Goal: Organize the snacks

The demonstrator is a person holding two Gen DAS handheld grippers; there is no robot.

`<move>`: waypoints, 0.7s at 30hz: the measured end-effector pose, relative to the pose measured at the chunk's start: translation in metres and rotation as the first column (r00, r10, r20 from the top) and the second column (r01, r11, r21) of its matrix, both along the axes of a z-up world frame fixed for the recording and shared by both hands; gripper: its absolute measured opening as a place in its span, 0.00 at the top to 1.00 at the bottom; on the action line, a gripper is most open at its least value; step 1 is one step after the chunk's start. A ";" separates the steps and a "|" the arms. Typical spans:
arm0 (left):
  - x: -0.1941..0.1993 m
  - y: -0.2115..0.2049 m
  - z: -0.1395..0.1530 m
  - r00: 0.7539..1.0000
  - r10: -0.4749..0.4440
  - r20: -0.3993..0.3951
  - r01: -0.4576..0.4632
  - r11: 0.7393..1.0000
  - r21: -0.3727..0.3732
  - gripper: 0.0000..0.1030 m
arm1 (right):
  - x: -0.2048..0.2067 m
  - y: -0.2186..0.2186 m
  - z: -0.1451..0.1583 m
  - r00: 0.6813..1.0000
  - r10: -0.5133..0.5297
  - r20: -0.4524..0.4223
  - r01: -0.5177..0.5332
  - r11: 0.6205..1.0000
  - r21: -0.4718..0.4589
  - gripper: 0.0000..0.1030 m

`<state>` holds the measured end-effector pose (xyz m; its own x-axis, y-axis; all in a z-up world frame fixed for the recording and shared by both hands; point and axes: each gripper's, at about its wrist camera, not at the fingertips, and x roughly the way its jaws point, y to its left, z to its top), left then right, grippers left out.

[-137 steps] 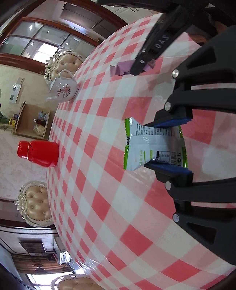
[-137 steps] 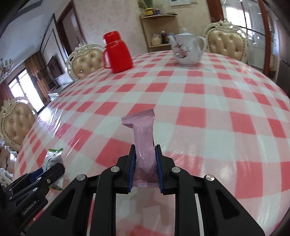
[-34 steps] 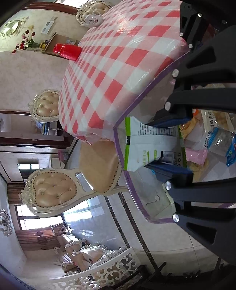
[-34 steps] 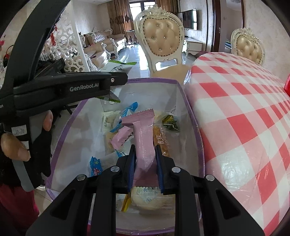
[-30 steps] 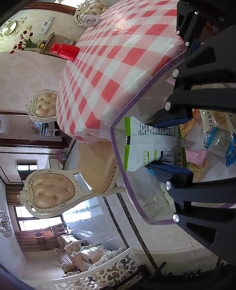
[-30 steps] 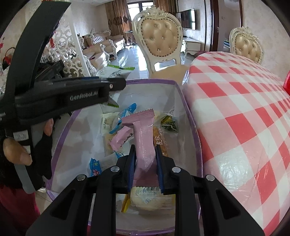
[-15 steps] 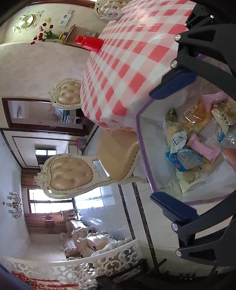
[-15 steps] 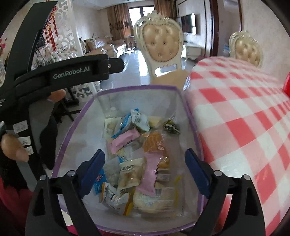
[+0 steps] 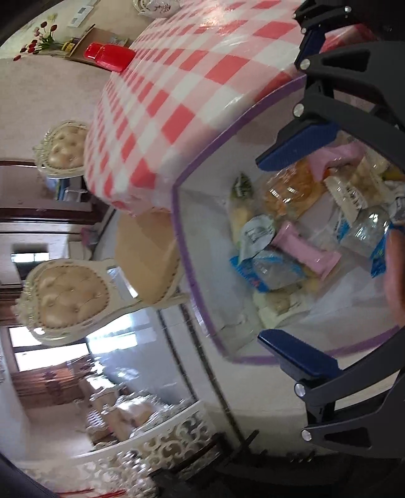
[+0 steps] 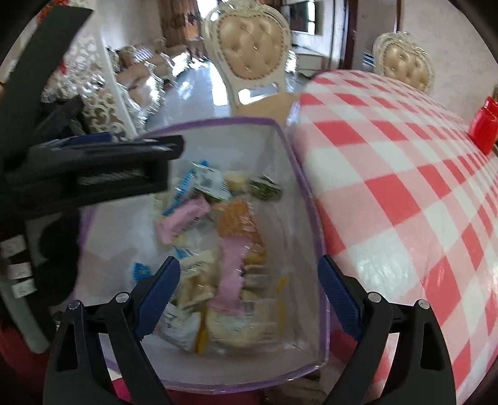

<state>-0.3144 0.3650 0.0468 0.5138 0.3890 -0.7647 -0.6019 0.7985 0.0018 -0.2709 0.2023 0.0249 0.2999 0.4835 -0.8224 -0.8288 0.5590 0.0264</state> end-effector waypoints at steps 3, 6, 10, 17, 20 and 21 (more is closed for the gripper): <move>0.003 0.000 -0.007 1.000 0.000 -0.022 -0.001 1.000 -0.016 0.01 | 0.006 0.000 -0.007 1.000 -0.027 -0.010 0.027 0.999 -0.033 0.16; 0.007 0.001 -0.012 0.999 -0.001 -0.035 0.000 1.000 -0.024 0.01 | 0.008 -0.002 -0.010 0.999 -0.034 -0.027 0.033 0.999 -0.035 0.16; 0.008 -0.001 -0.014 0.999 -0.002 -0.043 0.001 1.000 -0.025 0.01 | 0.007 -0.001 -0.011 0.999 -0.030 -0.019 0.030 0.999 -0.040 0.16; 0.009 0.000 -0.014 0.999 -0.005 -0.049 0.004 1.000 -0.030 0.01 | 0.007 0.000 -0.012 0.999 -0.029 -0.014 0.029 0.999 -0.042 0.16; 0.009 0.001 -0.015 0.999 -0.007 -0.051 0.006 0.999 -0.032 0.01 | 0.007 -0.001 -0.011 0.999 -0.029 -0.020 0.028 0.999 -0.035 0.16; 0.009 0.001 -0.015 0.999 -0.007 -0.051 0.006 0.999 -0.031 0.01 | 0.007 -0.001 -0.011 0.999 -0.030 -0.024 0.029 0.999 -0.030 0.16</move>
